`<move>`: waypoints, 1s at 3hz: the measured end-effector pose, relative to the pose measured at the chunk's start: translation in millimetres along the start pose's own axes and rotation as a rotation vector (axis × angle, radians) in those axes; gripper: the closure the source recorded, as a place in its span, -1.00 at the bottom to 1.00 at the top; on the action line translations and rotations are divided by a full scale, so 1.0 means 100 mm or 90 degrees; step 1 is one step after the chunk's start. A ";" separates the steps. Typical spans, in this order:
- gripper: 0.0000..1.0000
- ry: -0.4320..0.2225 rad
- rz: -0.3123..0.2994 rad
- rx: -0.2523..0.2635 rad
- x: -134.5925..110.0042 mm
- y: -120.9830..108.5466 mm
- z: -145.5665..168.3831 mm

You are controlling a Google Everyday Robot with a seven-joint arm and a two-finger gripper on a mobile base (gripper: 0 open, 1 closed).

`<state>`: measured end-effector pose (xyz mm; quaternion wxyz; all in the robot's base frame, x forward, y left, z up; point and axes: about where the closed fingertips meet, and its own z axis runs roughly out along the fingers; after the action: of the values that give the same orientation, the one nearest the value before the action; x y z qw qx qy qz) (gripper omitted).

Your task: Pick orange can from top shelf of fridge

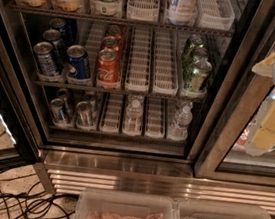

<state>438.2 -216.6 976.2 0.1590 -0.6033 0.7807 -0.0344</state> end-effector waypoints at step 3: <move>-1.00 -0.066 0.023 -0.005 -0.39 0.01 0.04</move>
Offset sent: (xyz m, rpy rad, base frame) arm 0.0132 0.0261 -0.0034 0.0994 -0.0094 -0.0278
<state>447.4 -178.9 979.8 0.1979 -0.5906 0.7823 0.0028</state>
